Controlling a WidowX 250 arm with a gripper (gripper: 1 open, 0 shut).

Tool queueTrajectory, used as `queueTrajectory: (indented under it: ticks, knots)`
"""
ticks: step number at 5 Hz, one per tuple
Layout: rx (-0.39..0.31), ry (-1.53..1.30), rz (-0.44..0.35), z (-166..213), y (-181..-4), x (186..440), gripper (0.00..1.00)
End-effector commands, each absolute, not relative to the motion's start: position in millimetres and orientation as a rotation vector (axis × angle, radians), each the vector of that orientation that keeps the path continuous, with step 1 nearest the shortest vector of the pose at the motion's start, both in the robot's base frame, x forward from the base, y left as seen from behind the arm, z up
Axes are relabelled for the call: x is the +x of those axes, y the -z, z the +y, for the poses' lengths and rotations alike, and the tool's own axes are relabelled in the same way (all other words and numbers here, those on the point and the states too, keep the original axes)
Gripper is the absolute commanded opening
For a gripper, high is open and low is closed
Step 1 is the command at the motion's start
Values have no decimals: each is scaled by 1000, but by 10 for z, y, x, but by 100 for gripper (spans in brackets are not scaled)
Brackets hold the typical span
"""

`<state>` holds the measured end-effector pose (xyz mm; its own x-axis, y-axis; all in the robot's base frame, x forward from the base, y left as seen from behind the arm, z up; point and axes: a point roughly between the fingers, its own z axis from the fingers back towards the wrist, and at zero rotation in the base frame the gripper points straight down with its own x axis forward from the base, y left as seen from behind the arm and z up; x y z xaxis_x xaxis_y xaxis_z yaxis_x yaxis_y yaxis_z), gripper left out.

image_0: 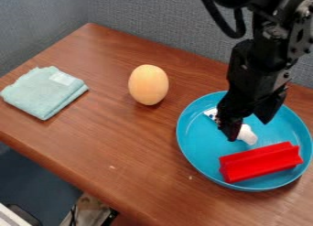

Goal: Move the toothpaste from the blue plate to the cloth on the left side of the table

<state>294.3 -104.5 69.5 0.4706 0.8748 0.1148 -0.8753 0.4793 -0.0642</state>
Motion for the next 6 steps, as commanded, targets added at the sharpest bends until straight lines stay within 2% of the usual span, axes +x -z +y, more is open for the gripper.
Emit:
queueTrajectory:
  ticks: [1,6]
  knots:
    - [-14,-1052,-183,-1088,-808,2962,100]
    - [-42,-1067,-216,-1092,-988,2936,100]
